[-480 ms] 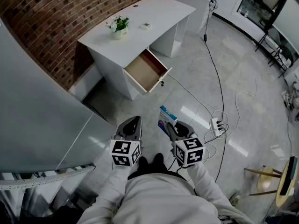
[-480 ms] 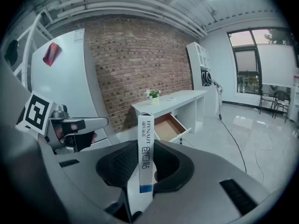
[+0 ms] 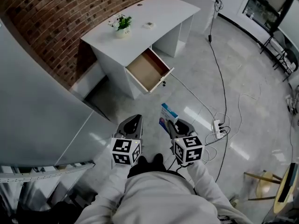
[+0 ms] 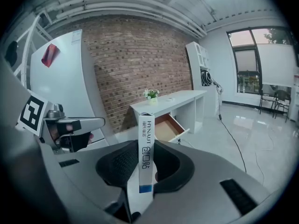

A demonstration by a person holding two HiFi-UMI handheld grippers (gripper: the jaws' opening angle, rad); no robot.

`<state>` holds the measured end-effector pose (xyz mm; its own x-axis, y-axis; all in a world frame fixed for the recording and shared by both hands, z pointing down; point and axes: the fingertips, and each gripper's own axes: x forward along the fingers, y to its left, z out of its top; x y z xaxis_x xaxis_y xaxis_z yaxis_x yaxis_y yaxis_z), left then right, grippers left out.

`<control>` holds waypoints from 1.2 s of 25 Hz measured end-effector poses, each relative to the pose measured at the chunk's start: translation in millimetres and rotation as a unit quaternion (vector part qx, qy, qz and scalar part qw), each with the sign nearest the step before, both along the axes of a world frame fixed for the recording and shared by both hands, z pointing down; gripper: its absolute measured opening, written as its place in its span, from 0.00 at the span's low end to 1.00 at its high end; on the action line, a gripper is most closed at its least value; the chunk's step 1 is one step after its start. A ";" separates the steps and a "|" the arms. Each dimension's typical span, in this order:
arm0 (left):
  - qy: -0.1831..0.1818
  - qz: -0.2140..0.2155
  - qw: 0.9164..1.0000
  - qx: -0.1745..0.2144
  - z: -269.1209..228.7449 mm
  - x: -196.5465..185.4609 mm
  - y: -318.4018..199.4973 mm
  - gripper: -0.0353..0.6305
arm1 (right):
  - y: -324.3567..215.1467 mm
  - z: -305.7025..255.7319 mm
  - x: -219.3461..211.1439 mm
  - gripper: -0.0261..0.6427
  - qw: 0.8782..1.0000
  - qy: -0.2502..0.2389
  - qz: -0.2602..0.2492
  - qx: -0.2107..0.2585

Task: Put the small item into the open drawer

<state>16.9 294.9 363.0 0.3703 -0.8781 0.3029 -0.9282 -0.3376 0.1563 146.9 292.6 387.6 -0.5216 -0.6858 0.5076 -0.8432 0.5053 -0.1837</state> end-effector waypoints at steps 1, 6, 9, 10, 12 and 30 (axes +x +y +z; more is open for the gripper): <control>-0.001 -0.002 1.000 0.002 -0.9 1.1 0.3 0.09 | -0.9 -0.7 1.1 0.21 1.000 -0.001 -0.001 0.001; -0.011 -0.008 1.000 0.008 -6.5 8.5 0.8 0.09 | -6.3 -7.3 8.8 0.21 1.000 -0.004 -0.005 0.007; -0.016 -0.008 1.000 0.010 -8.9 13.7 0.3 0.09 | -7.8 -12.6 12.6 0.21 1.000 -0.005 -0.008 0.012; -0.017 -0.007 1.000 0.012 -9.5 16.0 -1.2 0.09 | -8.5 -14.0 13.8 0.21 1.000 -0.006 -0.010 0.014; -0.019 -0.007 1.000 0.014 -10.4 19.9 -5.3 0.09 | -10.6 -15.3 15.1 0.21 1.000 -0.005 -0.013 0.017; -0.018 0.007 1.000 0.000 9.8 7.6 -87.0 0.09 | -83.7 -4.1 21.3 0.21 1.000 0.011 0.022 0.010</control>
<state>24.4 207.9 372.8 0.3712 -0.8729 0.3167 -0.9286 -0.3499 0.1238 168.2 208.9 383.5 -0.4801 -0.7182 0.5037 -0.8681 0.4714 -0.1553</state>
